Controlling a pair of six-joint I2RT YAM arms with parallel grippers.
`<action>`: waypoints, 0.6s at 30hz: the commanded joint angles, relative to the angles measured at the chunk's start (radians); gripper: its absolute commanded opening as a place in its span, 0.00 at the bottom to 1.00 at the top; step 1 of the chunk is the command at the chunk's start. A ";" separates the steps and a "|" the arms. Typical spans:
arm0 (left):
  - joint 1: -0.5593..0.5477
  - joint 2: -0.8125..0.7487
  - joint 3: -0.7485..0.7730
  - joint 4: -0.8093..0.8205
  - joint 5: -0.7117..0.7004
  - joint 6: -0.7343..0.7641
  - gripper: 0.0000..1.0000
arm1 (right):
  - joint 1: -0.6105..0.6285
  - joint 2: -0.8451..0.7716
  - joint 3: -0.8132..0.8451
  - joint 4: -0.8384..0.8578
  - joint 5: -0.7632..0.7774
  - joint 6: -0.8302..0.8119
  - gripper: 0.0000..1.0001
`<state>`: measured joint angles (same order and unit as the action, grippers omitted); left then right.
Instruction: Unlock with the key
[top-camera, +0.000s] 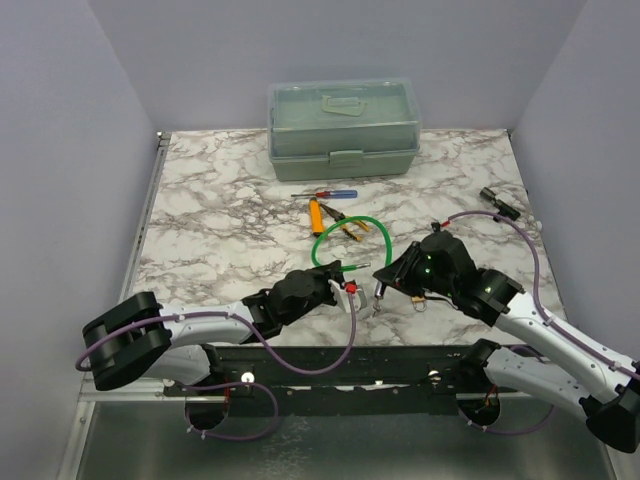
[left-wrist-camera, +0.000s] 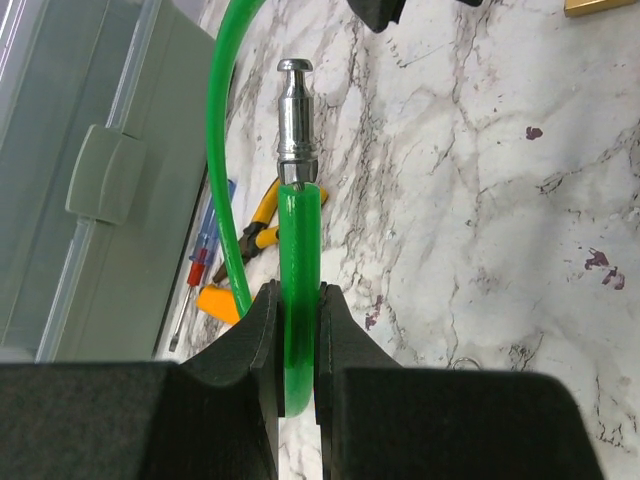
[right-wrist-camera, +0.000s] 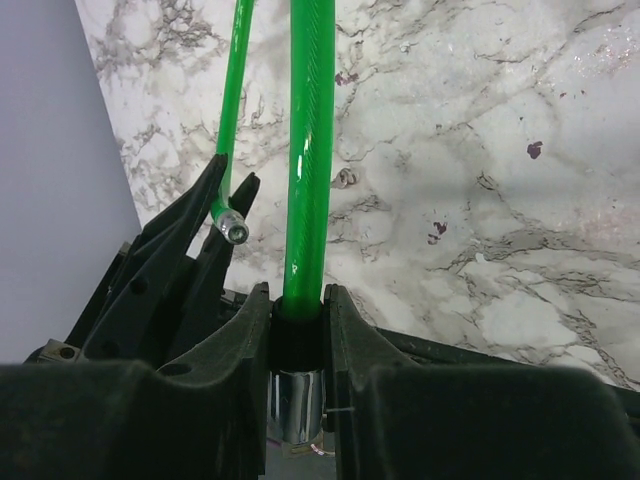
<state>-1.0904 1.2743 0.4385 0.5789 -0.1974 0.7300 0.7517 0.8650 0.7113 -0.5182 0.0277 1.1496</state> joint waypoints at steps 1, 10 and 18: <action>0.009 -0.047 0.015 -0.018 -0.068 -0.019 0.00 | 0.006 0.001 0.035 -0.021 0.020 -0.040 0.00; 0.007 -0.184 0.003 -0.161 -0.238 -0.021 0.00 | -0.012 0.056 0.118 -0.067 0.221 -0.097 0.00; 0.007 -0.275 -0.047 -0.188 -0.369 -0.100 0.07 | -0.166 0.133 0.135 0.011 0.160 -0.160 0.00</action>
<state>-1.0904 1.0496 0.4206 0.4141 -0.4191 0.6846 0.6739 0.9676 0.8196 -0.5598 0.1989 1.0470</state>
